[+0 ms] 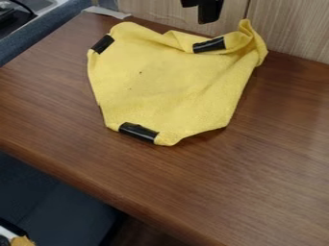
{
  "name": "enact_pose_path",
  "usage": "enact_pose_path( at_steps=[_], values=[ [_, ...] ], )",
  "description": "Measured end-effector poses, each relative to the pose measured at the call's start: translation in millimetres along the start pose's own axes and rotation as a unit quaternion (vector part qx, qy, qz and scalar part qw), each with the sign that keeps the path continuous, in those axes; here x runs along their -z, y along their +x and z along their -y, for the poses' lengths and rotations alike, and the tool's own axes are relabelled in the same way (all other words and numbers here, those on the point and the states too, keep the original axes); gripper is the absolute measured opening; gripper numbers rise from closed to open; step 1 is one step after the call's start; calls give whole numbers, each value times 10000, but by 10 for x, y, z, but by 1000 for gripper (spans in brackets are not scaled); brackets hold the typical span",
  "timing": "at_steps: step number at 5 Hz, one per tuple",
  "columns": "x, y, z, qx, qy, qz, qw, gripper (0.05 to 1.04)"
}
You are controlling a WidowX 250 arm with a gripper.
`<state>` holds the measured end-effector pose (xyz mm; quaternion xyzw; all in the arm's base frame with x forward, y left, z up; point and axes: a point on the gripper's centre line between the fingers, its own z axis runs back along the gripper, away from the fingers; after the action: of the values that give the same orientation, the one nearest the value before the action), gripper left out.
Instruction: Fold the cloth from bottom to top
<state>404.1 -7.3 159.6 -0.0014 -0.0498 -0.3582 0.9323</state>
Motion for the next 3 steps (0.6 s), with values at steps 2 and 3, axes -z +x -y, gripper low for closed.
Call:
enact_pose_path(
  at_steps=[2,3],
  values=[
    [426,-203,83,276,-518,-259,9979,999],
    [332,-488,129,423,-677,-118,9967,999]
  ],
)
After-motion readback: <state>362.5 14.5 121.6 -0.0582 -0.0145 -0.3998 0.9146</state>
